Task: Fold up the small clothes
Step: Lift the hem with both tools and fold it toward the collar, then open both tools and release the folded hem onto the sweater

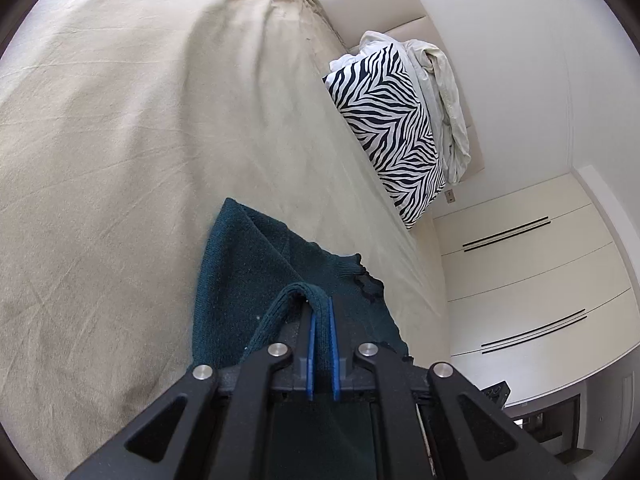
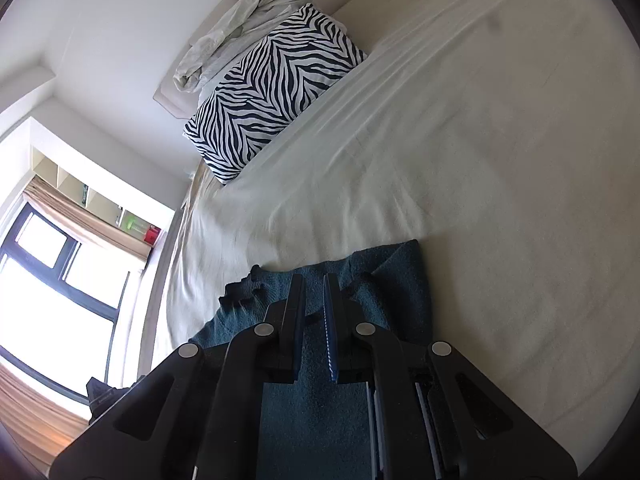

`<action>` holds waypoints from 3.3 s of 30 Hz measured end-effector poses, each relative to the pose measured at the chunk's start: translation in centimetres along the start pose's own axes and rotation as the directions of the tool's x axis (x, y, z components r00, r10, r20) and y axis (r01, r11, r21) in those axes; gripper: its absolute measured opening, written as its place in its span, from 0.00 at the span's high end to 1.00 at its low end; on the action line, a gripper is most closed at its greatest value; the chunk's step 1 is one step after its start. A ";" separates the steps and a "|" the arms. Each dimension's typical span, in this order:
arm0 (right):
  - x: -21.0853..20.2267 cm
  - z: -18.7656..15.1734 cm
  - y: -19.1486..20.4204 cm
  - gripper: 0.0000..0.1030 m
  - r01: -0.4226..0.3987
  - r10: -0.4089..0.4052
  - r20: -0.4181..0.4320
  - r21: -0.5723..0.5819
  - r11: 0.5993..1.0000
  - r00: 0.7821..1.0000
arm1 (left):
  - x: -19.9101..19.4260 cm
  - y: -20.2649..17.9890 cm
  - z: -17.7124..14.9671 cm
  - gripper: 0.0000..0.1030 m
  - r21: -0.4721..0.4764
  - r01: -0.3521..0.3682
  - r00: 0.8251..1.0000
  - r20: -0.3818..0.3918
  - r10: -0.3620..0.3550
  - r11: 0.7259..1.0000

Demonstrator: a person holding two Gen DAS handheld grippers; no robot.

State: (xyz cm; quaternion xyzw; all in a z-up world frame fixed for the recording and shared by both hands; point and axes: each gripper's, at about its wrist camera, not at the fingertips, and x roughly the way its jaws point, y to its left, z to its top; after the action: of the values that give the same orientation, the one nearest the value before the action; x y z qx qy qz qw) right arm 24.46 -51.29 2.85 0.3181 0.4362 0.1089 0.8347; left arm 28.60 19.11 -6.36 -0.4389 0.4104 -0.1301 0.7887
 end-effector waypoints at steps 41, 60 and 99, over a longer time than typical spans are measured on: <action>7.7 -1.6 -3.2 0.92 0.312 -0.309 0.040 -0.145 0.939 0.950 | 2.2 3.9 3.4 0.97 -0.043 -0.185 0.970 0.154 0.190 0.982; 6.9 -5.2 1.0 0.49 0.297 -0.308 0.030 -0.366 0.882 0.951 | 4.6 -2.3 -1.5 0.74 0.396 -0.404 0.915 0.167 0.369 0.824; -1.5 -5.5 -2.0 0.50 0.294 -0.266 0.184 -0.146 0.945 0.946 | 0.4 -2.6 -5.9 0.73 0.378 -0.504 0.857 0.331 0.395 0.776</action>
State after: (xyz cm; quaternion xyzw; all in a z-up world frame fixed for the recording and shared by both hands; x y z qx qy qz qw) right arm 19.02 -51.17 0.28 0.1876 0.3970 -0.0003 0.8984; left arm 24.75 13.88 -6.15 -0.1438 0.3664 0.0240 0.9190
